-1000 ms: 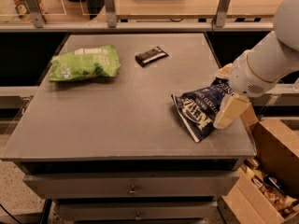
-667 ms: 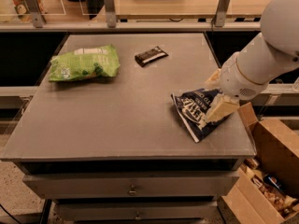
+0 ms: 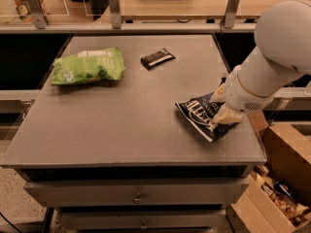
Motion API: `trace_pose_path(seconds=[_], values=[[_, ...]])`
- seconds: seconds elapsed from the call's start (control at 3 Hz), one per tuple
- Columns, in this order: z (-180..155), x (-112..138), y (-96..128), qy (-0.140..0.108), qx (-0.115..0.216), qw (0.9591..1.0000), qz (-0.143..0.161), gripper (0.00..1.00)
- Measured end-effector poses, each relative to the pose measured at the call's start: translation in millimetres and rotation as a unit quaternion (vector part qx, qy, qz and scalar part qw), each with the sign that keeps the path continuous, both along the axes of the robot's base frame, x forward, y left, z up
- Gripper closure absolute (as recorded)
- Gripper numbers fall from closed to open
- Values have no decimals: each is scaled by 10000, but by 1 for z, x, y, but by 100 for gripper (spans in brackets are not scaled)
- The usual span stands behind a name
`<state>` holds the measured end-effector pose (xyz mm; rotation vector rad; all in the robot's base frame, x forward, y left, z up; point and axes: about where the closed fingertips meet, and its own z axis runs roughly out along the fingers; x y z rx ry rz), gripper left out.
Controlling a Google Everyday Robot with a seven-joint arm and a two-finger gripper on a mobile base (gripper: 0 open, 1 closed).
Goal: Move blue chip bag near rxbar chocolate
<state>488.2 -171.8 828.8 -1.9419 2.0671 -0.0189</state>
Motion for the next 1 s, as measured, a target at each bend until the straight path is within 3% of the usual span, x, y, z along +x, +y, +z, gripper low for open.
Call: trace_pose_path(seconds=[0.33, 0.67, 1.0], values=[[1, 0, 0, 0, 0, 10000, 0, 100], [1, 0, 0, 0, 0, 10000, 0, 100], [12, 8, 3, -198, -41, 9998, 51, 100]])
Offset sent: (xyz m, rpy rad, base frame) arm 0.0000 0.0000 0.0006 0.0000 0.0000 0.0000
